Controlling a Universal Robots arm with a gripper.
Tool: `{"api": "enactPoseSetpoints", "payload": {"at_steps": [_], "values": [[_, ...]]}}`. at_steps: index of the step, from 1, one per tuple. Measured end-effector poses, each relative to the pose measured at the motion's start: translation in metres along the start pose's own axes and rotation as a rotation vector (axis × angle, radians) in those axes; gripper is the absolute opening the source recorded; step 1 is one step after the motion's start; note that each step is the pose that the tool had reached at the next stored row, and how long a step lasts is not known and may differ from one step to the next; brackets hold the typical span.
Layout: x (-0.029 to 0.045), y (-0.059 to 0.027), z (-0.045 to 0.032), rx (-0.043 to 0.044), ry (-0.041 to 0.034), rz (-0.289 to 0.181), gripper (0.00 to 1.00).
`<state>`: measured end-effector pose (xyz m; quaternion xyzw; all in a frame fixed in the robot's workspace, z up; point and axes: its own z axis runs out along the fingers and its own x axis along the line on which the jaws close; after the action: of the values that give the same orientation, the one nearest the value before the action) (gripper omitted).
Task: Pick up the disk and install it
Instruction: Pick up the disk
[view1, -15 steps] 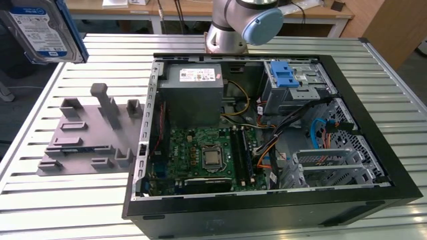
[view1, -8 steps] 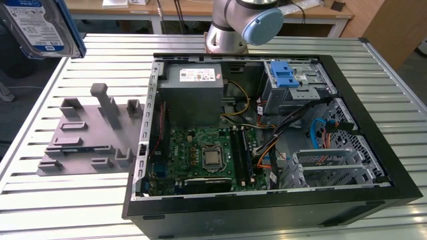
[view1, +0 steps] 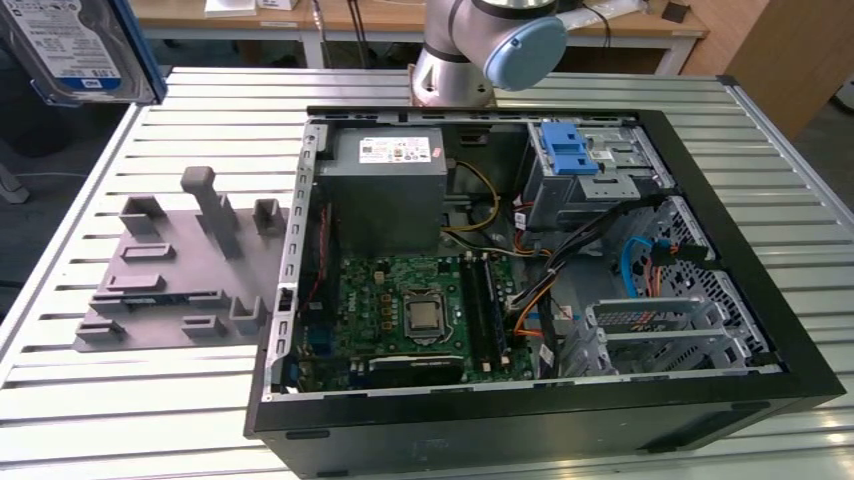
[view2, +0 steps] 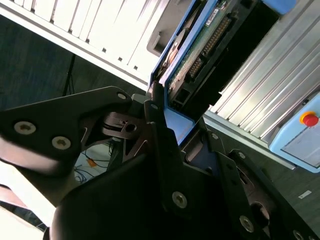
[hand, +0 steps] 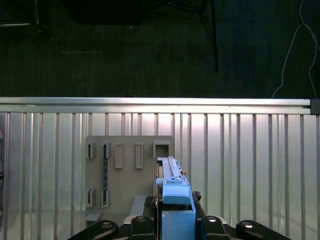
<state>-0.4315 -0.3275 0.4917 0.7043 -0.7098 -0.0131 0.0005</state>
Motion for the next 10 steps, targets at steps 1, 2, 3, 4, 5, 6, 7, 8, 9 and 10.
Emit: {"api": "enactPoseSetpoints", "payload": {"at_steps": [1, 2, 3, 4, 5, 6, 7, 8, 9, 10], "values": [[0.0, 0.0, -0.0003, 0.0, 0.0, 0.0, 0.36], [0.0, 0.0, -0.0003, 0.0, -0.0001, 0.0, 0.36], [0.0, 0.0, -0.0003, 0.0001, -0.0001, 0.0, 0.36], [0.0, 0.0, -0.0003, 0.0001, -0.0001, 0.0, 0.36], [0.0, 0.0, -0.0004, 0.0, 0.0, 0.0, 0.36], [0.0, 0.0, -0.0004, 0.0, 0.0, 0.0, 0.36], [0.0001, 0.0001, -0.0004, 0.0, 0.0, 0.0, 0.36], [0.0008, 0.0001, -0.0005, -0.0002, 0.0, 0.0, 0.36], [0.0019, 0.0001, -0.0005, -0.0001, 0.0, 0.0, 0.36], [0.0036, 0.0, -0.0005, 0.0, -0.0001, 0.0, 0.36]]}}
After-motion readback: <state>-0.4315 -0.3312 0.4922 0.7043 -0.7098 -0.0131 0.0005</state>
